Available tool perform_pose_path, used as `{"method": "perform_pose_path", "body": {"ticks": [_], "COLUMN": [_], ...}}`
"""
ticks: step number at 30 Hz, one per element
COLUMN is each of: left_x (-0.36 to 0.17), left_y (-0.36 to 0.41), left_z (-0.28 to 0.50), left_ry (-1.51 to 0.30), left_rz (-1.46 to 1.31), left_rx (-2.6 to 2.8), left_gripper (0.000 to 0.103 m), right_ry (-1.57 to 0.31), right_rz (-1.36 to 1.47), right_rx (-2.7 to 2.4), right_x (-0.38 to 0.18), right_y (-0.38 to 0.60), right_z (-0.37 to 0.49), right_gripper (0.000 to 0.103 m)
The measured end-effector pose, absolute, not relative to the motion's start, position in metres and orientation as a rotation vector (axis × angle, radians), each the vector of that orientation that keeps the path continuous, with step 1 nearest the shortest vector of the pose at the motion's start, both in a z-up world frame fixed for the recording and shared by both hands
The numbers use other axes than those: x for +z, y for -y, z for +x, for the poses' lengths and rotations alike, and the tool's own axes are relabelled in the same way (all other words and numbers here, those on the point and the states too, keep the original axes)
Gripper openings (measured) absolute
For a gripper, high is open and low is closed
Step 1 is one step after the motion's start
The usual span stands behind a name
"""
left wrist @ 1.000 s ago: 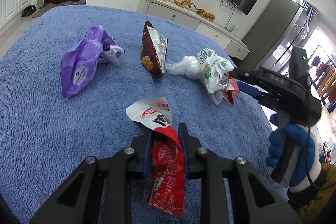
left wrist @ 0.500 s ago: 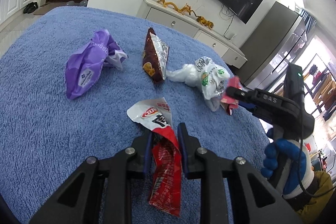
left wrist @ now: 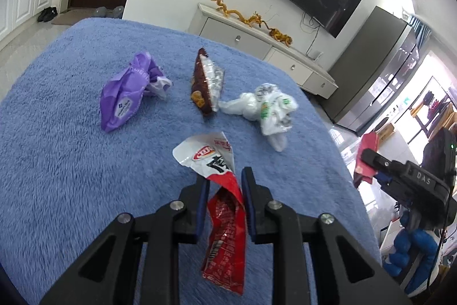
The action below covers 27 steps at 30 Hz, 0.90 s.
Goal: Collect trash
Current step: 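Grasp the red chip bag with the left tool while the right tool grasps the pink box, then carry the red chip bag and pink box over the bin and open both tools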
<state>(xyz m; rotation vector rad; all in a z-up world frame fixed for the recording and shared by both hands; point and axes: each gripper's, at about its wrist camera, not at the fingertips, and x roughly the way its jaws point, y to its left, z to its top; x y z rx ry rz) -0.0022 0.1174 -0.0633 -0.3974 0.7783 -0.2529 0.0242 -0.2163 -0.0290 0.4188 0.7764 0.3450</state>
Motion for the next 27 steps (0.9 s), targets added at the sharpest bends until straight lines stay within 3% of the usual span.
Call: {"method": "perform_pose_path", "body": {"ticks": [14,27], "left_x": [0.011,0.063], "left_y": [-0.054,0.100], "left_z": [-0.046,-0.036], "left_ry": [-0.689,-0.714], "left_rz": [-0.278,-0.172], "left_rx": [-0.315,-0.528], "left_gripper": [0.021,0.021], "right_ry": [-0.566,-0.473], "right_rz": [0.365,0.337], "right_rx": [0.282,0.052], "right_x": [0.037,0.032], "right_y": [0.264,0.363], "right_z": [-0.066,-0.109], "right_gripper": [0.027,0.027]}}
